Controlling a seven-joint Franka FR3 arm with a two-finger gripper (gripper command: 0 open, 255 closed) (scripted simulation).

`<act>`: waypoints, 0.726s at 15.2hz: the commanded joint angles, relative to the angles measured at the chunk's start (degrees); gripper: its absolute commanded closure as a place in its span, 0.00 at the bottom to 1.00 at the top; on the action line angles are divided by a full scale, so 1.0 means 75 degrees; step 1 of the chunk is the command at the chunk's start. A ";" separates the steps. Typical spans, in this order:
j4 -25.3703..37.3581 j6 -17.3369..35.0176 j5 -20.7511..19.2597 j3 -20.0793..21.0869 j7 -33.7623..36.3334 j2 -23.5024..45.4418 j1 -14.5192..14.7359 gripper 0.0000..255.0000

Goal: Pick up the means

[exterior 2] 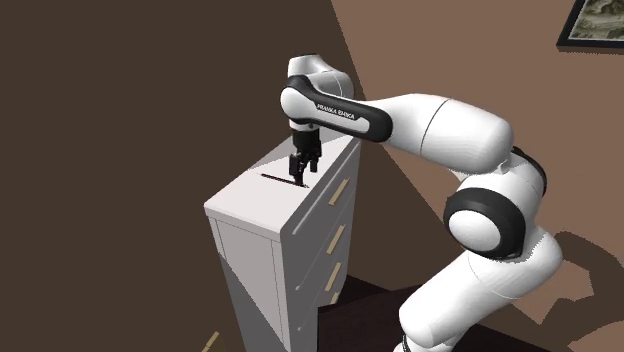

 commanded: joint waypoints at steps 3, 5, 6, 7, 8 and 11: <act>-0.0526 0.0412 0.0024 0.0005 -0.0046 -0.0118 0.0013 0.00; -0.0601 0.0472 0.0027 0.0005 -0.0051 -0.0134 0.0014 0.00; -0.0608 0.0484 0.0025 0.0005 -0.0054 -0.0128 0.0013 1.00; -0.0630 0.0492 0.0027 0.0001 -0.0060 -0.0141 0.0012 1.00; -0.0628 0.0489 0.0028 0.0002 -0.0058 -0.0143 0.0013 1.00; -0.0655 0.0499 0.0031 0.0002 -0.0059 -0.0161 0.0014 1.00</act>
